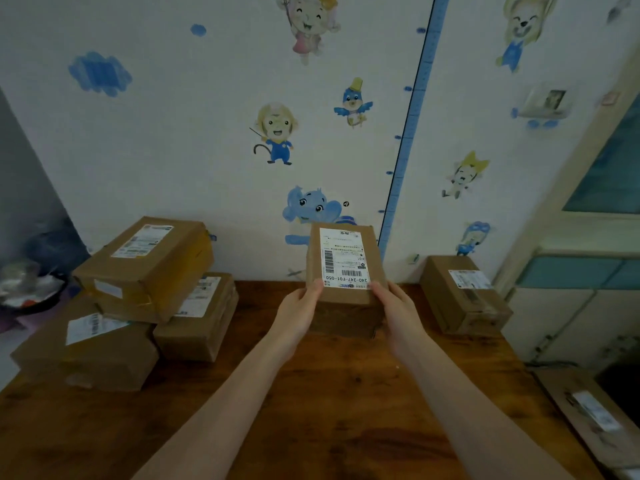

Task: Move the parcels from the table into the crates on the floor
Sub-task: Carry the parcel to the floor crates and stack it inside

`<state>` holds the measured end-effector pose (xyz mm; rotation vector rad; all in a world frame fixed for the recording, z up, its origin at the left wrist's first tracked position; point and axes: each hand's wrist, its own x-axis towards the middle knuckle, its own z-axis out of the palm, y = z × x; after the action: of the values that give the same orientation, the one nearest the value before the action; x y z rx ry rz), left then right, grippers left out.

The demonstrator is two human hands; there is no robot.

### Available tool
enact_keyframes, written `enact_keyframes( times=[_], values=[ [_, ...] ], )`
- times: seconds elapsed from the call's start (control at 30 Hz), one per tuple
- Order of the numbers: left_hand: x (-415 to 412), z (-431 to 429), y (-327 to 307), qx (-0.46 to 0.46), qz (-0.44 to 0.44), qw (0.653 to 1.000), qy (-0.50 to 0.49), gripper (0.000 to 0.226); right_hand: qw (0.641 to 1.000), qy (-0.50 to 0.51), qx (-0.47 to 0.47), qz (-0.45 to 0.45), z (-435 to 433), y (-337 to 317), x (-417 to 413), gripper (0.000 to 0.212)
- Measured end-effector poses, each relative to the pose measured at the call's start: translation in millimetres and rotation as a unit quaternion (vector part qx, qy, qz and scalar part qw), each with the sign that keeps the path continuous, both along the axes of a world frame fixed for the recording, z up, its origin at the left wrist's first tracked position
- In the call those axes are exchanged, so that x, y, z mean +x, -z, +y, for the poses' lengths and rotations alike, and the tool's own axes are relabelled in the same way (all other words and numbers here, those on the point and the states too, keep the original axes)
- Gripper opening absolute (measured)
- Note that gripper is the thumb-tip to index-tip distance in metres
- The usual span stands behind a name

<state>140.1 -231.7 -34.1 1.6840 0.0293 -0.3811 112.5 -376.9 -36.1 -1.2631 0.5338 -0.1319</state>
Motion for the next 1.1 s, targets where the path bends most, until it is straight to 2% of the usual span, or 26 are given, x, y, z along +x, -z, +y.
enact_keyframes(
  times=[0.5,0.63,0.77,0.9,1.03,1.1],
  values=[
    [-34,-53,18,0.021,0.002,1.000,0.020,0.051,0.994,0.089,0.001,0.059,-53,24,-45,0.035],
    [-63,-101,20,0.006,-0.010,0.999,0.036,0.043,0.993,0.108,-0.006,0.047,-102,18,-80,0.024],
    [-106,-174,24,-0.012,-0.003,0.998,0.063,0.037,0.991,0.127,-0.032,0.039,-175,18,-131,0.025],
    [-147,-247,32,-0.025,0.019,0.994,0.104,0.049,0.987,0.146,-0.051,0.054,-248,16,-182,0.007],
    [-186,-326,37,-0.032,0.045,0.989,0.139,0.047,0.981,0.170,-0.050,0.074,-326,17,-229,0.012],
    [-195,-348,39,-0.036,0.048,0.987,0.149,0.045,0.979,0.181,-0.051,0.079,-347,19,-239,0.024]
  ],
)
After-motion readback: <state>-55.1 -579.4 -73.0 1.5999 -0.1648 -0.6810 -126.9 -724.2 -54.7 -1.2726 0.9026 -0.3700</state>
